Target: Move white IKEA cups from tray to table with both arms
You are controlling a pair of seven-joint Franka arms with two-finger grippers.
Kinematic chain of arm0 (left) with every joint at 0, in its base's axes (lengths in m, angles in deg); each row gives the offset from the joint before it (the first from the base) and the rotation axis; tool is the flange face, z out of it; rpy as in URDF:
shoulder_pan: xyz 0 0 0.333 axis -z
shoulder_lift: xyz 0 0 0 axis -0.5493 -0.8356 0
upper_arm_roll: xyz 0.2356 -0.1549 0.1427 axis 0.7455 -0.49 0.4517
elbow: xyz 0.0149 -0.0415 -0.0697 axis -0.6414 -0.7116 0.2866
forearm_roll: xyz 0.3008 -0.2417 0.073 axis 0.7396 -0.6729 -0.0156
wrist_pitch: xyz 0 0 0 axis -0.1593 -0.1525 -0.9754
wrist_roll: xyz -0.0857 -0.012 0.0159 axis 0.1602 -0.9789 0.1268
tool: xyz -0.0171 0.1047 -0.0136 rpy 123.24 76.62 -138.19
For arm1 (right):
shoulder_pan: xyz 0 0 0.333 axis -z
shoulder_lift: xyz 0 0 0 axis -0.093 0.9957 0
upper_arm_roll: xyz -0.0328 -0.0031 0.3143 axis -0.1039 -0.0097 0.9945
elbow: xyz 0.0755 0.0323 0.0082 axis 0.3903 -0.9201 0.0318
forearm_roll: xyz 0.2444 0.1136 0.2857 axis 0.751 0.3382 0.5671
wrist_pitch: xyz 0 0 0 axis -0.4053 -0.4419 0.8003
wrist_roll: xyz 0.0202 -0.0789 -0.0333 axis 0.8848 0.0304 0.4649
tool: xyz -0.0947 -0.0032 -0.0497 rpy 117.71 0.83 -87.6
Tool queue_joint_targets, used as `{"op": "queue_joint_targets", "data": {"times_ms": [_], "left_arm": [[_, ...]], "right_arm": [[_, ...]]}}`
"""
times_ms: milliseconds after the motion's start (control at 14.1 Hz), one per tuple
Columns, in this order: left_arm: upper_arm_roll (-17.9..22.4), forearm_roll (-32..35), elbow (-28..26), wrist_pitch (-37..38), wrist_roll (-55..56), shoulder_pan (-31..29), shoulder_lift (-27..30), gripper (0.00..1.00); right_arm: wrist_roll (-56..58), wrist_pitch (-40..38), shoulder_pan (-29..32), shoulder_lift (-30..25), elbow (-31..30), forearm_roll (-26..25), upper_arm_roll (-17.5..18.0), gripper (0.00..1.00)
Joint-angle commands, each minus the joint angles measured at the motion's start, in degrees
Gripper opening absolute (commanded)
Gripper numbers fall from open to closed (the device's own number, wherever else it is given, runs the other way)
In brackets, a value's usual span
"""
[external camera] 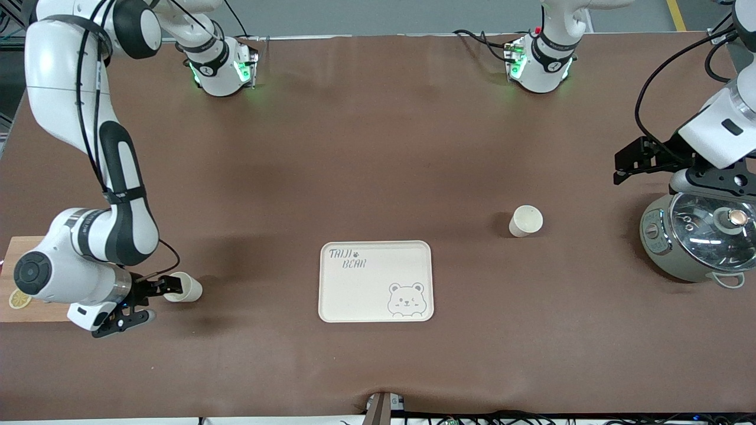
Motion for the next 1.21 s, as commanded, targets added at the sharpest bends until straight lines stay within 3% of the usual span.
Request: {"op": "queue_joint_targets", "data": {"times_ms": [0, 213, 640, 1138], "left_arm": [[-0.18, 3.20, -0.40, 2.63, -2.64, -0.06, 0.39, 1.00], [-0.18, 3.47, -0.57, 3.70, -3.53, 0.03, 0.21, 1.00], [-0.10, 3.38, -0.48, 4.05, -2.65, 0.03, -0.14, 1.00], [-0.27, 3.38, -0.48, 4.14, 0.16, 0.20, -0.32, 1.00]], "right_arm": [[-0.28, -9.98, 0.75, -2.33, 4.89, -0.18, 0.30, 1.00], [-2.29, -18.17, 0.93, -6.80, 8.51, -0.18, -0.84, 1.00], [-17.67, -35.84, 0.57, -25.51, 7.47, -0.88, -0.58, 1.00], [-20.15, -36.91, 0.75, -40.64, -2.46, -5.19, -0.66, 1.00]]}}
